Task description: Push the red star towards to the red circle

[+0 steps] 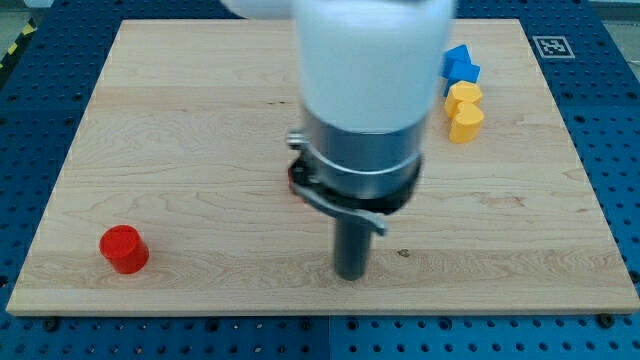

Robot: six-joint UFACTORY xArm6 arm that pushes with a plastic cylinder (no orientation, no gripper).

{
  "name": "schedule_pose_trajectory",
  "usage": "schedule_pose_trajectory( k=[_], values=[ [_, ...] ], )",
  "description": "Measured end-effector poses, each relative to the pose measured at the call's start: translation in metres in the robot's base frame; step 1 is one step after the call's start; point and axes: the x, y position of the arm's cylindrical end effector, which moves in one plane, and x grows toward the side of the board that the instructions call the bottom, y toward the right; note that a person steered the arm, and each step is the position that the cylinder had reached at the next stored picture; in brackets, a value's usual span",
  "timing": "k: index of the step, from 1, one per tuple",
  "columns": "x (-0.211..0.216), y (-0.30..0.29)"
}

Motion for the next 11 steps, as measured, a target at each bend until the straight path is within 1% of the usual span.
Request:
schedule_pose_trajectory(
  k=[1, 2, 3, 4, 5, 8, 10, 11],
  values=[
    [-0.007, 0.038],
    [-0.036, 0.058],
    [-0.068, 0.058],
    [-0.088, 0.035],
    [-0.114, 0.027],
    [-0.114, -0.070],
    [-0.114, -0.114],
    [-0.101, -0.088]
  ],
)
